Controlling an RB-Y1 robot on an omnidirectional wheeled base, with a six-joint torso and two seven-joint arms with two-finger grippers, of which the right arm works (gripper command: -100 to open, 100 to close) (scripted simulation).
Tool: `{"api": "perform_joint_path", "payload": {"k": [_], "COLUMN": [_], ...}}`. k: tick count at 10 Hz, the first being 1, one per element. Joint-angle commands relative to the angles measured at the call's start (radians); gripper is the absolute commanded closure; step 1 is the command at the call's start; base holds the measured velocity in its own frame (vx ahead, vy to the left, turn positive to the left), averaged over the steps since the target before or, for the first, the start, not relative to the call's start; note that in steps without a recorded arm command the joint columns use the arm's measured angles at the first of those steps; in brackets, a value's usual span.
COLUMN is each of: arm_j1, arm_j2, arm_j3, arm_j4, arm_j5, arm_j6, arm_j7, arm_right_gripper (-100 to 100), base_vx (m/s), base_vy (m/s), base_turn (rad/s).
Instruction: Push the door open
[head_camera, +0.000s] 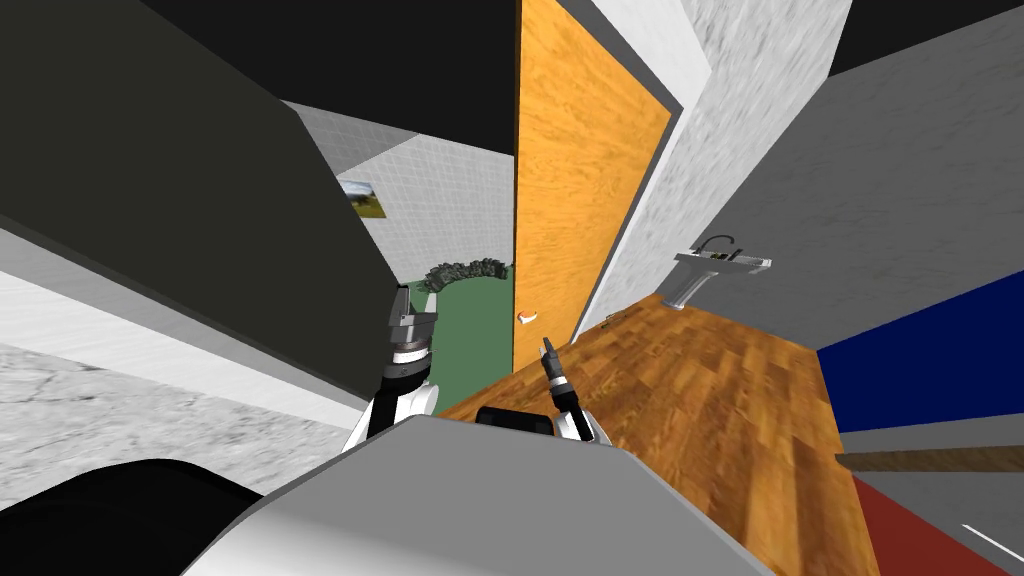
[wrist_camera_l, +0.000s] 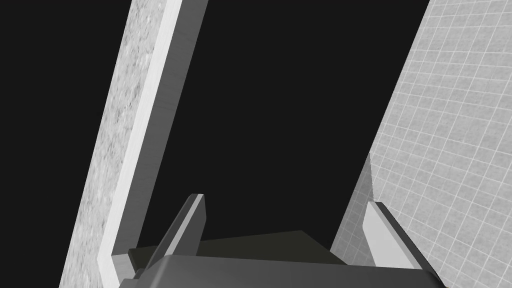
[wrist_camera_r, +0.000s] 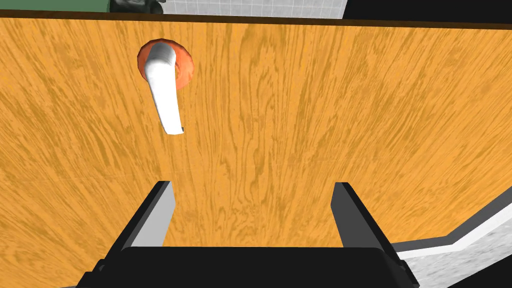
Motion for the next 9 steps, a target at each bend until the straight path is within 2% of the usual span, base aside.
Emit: {"api": "perform_joint_path", "payload": {"k": [1, 8, 9], "arm_j1": [-0.012, -0.063, -0.074], "arm_j2": [-0.007, -0.024, -0.028], "arm_j3": [0.015, 0.074, 0.087], "arm_j4": [0.033, 0.176, 0.208], "arm_j5": [-0.003, -0.013, -0.015], "arm_j6": [-0.008, -0.045, -0.054], "arm_j7": [-0.008, -0.036, -0.042], "arm_right_gripper": [-100, -100, -100], "base_vx": [0.082, 0.073, 0.085], "base_vy": [-0.074, -0.068, -0.08], "base_turn": [0.089, 0.094, 0.124]}}
